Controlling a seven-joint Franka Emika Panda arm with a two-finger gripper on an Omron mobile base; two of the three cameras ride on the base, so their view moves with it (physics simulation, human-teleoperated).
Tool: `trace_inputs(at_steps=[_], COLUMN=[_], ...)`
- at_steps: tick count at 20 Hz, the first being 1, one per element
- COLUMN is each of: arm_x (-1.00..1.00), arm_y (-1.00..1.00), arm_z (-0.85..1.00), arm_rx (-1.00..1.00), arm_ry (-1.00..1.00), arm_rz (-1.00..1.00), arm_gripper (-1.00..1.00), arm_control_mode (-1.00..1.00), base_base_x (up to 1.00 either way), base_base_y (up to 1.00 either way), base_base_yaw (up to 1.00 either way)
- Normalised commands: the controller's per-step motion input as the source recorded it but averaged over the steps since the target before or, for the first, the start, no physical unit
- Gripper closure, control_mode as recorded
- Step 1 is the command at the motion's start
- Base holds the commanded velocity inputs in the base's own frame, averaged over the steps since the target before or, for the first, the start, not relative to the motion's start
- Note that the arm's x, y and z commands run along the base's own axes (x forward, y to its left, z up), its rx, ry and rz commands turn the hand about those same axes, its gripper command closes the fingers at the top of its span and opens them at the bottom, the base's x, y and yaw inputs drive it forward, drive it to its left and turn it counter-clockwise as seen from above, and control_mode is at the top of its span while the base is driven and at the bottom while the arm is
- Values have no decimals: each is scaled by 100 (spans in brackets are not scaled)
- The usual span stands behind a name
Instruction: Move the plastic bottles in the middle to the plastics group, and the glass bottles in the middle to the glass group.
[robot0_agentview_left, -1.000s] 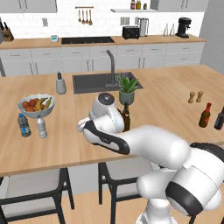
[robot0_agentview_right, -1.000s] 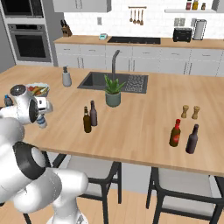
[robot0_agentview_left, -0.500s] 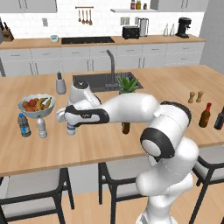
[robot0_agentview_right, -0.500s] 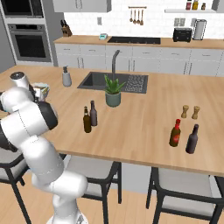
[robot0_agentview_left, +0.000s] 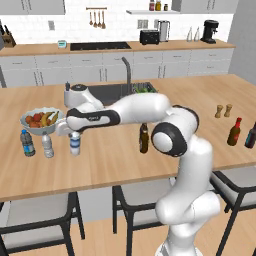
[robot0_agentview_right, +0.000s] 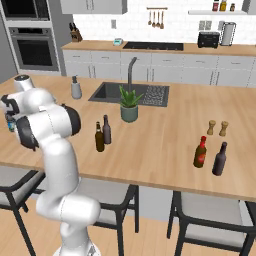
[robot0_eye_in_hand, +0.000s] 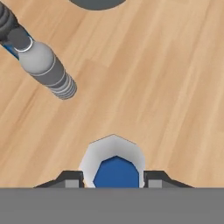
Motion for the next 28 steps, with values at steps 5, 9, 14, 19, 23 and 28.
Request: trace_inputs(at_steps=[5,9,14,19,23,28], arm_x=[27,59,33,13,-1,-18], arm_y=[15,11,34,42,17,-6], arm_z=[-28,-16,-12,0,-9,-27], arm_rx=[0,0,0,-2,-3,0], arm_ry=[5,6,2,0,0,0], arm_rz=[1,1,0,0,0,0], arm_gripper=[100,100,100,100,100,100], arm_control_mode=[-100,-100,-100,-100,-100,-100], base_base_x=[0,0,0,0,0,0], base_base_y=[0,0,0,0,0,0], base_base_yaw=[0,0,0,0,0,0])
